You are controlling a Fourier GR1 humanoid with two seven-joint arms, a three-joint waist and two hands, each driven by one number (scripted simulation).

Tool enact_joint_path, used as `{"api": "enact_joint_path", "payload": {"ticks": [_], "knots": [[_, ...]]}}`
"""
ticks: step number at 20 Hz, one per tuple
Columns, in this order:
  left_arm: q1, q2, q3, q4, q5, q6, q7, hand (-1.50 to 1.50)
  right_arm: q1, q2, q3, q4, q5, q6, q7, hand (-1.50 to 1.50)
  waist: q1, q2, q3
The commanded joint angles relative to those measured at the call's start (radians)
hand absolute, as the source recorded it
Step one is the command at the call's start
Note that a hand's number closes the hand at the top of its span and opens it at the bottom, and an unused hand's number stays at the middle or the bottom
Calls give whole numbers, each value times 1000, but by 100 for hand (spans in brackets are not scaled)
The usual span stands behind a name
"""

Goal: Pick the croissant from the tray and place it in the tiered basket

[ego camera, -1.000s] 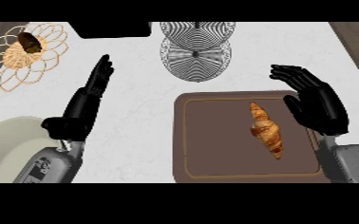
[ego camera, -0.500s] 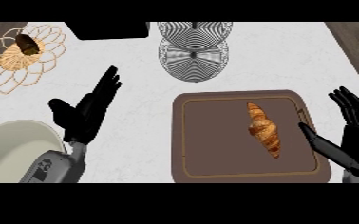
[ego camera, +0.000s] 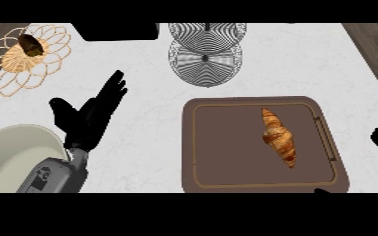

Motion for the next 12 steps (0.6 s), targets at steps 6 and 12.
{"api": "enact_joint_path", "payload": {"ticks": [6,12], "knots": [[11,-21,-10,16,-16,11,-2,0,223,-97,51,-354,414,-139,525,-150,19,14,-12],[31,-15,-21,2,-23,-13,-1,0,229,-20,252,-575,698,-29,903,-150,50,15,-8]]}}
